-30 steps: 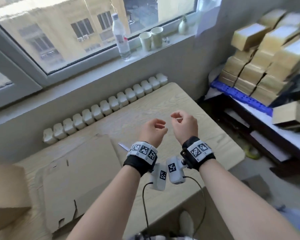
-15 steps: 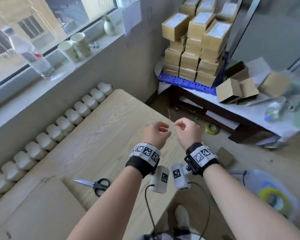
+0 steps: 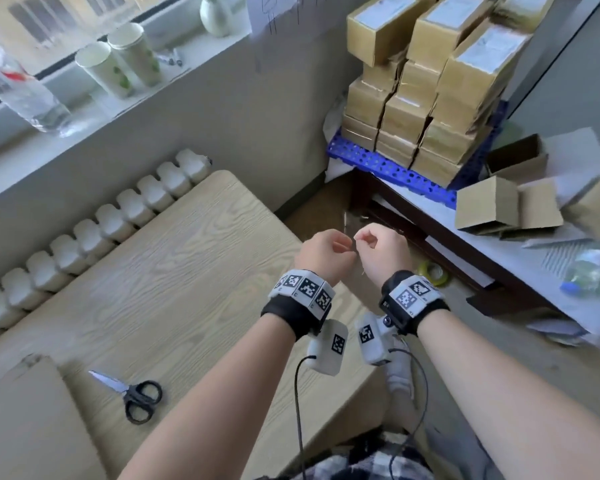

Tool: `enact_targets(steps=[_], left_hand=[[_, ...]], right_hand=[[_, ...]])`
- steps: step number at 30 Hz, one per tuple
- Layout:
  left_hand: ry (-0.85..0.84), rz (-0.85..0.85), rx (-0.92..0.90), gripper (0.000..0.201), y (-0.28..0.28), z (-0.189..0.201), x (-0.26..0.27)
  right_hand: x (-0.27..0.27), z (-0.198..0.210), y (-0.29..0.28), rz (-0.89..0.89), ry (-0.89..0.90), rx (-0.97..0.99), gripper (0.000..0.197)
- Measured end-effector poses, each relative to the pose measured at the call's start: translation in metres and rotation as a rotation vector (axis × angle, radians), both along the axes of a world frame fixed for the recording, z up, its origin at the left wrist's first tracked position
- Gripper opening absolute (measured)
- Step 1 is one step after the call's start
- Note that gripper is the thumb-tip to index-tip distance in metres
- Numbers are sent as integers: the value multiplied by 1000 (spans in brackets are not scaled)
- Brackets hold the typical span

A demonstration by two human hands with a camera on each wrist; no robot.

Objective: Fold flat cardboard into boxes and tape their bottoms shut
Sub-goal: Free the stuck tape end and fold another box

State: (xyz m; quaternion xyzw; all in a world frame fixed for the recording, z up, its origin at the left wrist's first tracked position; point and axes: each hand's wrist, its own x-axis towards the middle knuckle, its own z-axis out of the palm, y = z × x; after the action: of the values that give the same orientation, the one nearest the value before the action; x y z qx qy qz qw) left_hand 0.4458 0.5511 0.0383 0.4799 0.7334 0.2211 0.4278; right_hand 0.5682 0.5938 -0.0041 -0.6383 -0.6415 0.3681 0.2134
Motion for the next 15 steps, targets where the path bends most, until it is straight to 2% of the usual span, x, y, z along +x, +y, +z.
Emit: enact_targets(steps=[8,13,15], left_hand=[[-13,223,-145,24,122,-56,82],[23,201,-250,17,197,-131,122],[38,170,-306,8,222,-168,133]], right_hand=[[68,-74,129,75,10,-96,15],[111,-145,188,78,-54,-186,18],[125,-180,206,65,-84,-238,19]])
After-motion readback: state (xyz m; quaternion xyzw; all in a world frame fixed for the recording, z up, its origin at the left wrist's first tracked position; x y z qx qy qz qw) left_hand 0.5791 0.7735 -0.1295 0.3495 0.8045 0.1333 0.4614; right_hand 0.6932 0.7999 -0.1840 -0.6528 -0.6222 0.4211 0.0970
